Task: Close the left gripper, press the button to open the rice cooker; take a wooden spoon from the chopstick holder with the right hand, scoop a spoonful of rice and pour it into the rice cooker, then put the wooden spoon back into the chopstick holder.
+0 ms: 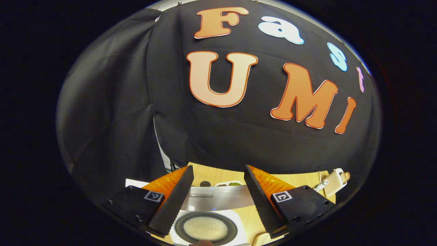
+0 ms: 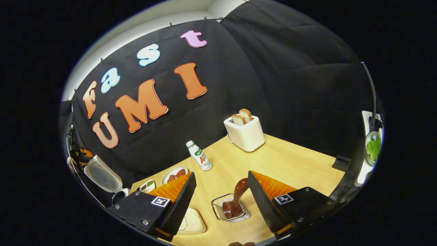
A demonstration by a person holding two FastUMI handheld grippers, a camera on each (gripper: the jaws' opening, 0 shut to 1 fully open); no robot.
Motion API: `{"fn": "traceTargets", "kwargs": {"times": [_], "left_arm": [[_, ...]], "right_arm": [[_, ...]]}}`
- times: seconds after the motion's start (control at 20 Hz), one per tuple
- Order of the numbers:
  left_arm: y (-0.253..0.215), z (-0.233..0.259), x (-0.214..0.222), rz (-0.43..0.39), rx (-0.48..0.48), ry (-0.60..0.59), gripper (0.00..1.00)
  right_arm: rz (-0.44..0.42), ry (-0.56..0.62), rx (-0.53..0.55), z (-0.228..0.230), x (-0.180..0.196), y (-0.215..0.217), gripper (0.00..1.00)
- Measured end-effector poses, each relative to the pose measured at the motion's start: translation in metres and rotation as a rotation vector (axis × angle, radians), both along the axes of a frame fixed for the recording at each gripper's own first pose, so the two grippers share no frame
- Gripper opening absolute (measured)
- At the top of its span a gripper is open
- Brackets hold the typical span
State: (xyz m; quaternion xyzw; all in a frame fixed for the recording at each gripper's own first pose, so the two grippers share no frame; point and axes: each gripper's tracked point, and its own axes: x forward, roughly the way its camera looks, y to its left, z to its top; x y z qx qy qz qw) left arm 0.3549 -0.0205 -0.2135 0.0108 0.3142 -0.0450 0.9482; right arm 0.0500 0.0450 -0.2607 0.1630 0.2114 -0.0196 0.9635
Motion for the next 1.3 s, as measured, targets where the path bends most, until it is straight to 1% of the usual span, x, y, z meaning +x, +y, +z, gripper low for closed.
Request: {"fn": "traceTargets", "kwargs": {"times": [0.2,0.4,0.5,0.65,0.7,0.75,0.8,0.85,0.9,1.0,1.15,1.25,1.3], "left_arm": [[0.0,0.0,-0.018,-0.028,0.015,0.019,0.99],[0.0,0.001,-0.043,-0.042,0.01,0.033,1.0],[-0.001,-0.004,-0.06,-0.049,-0.007,0.047,1.0],[0.005,-0.023,-0.088,-0.043,-0.004,0.085,1.0],[0.005,-0.03,-0.099,-0.034,-0.008,0.104,0.99],[0.008,-0.041,-0.109,-0.023,-0.01,0.142,0.99],[0.01,-0.055,-0.12,-0.004,-0.019,0.173,0.99],[0.014,-0.052,-0.128,0.03,-0.032,0.181,0.99],[0.019,-0.057,-0.138,0.046,-0.035,0.181,1.0],[0.022,-0.066,-0.156,0.047,-0.034,0.176,0.99],[0.021,-0.073,-0.169,0.045,-0.021,0.137,0.99],[0.02,-0.077,-0.172,0.023,-0.004,0.105,1.0],[0.021,-0.08,-0.177,0.002,0.018,0.106,1.0]], "right_arm": [[0.026,0.019,0.035,-0.007,-0.006,0.013,0.95],[0.055,0.025,0.036,-0.009,-0.012,0.022,0.95],[0.068,0.028,0.055,-0.01,-0.016,0.026,0.95],[0.09,0.049,0.093,-0.017,-0.023,0.035,0.95],[0.097,0.057,0.096,-0.02,-0.025,0.037,0.95],[0.101,0.064,0.095,-0.022,-0.027,0.039,0.95],[0.106,0.066,0.095,-0.022,-0.03,0.04,0.95],[0.113,0.067,0.099,-0.022,-0.031,0.043,0.95],[0.121,0.071,0.104,-0.022,-0.034,0.046,0.95],[0.138,0.085,0.108,-0.026,-0.038,0.052,0.95],[0.149,0.098,0.09,-0.033,-0.044,0.056,0.95],[0.16,0.122,0.063,-0.045,-0.051,0.059,0.95],[0.168,0.136,0.065,-0.049,-0.055,0.062,0.95]]}}
